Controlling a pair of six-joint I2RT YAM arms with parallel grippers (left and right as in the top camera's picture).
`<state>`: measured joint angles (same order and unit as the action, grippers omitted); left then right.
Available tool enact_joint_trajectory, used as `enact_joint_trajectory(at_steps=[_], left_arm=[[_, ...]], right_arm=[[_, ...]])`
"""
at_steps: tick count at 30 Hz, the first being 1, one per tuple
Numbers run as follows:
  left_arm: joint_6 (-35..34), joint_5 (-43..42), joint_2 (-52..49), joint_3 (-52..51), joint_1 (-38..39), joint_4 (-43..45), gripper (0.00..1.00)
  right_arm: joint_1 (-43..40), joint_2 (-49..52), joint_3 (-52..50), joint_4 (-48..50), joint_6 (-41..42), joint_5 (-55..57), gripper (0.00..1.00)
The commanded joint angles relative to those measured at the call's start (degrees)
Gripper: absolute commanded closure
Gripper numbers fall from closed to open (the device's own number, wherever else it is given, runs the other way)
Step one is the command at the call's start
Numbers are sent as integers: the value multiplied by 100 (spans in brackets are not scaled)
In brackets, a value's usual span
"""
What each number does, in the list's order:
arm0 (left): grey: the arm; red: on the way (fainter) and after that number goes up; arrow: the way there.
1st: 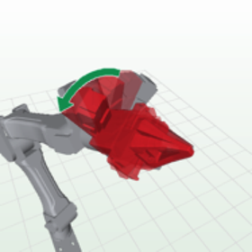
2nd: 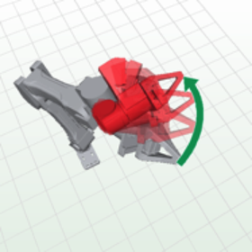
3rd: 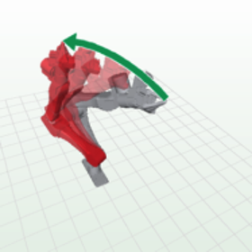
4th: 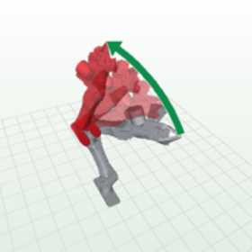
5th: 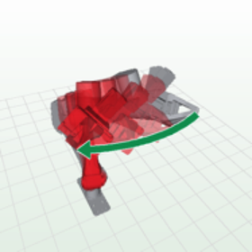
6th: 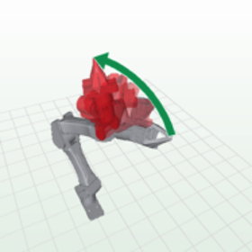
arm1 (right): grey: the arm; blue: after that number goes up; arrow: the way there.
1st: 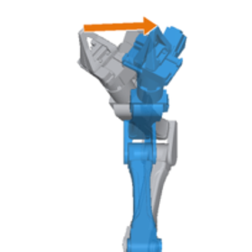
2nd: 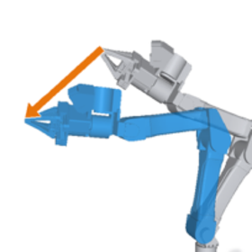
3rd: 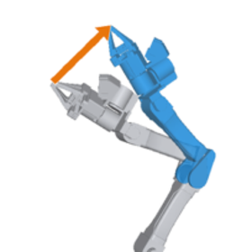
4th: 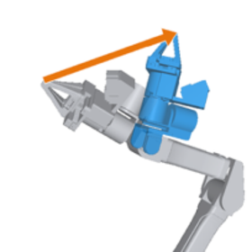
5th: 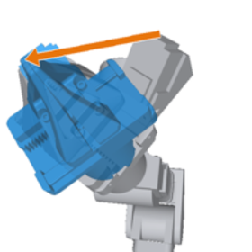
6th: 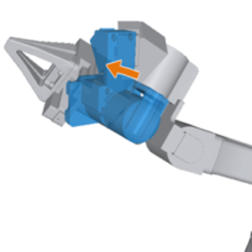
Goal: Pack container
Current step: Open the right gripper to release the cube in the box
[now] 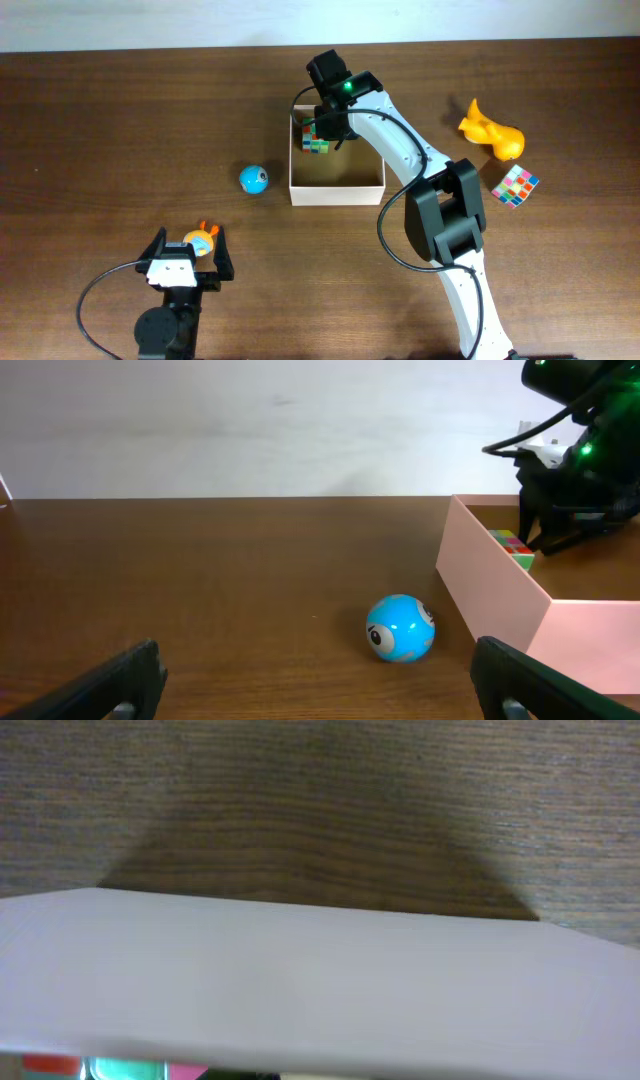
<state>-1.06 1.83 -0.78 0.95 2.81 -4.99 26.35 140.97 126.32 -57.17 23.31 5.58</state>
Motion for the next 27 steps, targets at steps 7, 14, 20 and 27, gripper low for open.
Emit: enact_joint_trajectory(at_steps=[7,14,20,27], left_arm=[[87,-81,48,-17,2,-20,1],[87,-81,48,-17,2,-20,1],[87,-81,48,-17,2,-17,1],[87,-81,48,-17,2,-20,1]], right_arm=[[26,225,118,188,-186,-238,75],[26,225,118,284,-205,-442,75],[31,225,118,345,-208,-551,75],[33,225,118,345,-205,-743,75]])
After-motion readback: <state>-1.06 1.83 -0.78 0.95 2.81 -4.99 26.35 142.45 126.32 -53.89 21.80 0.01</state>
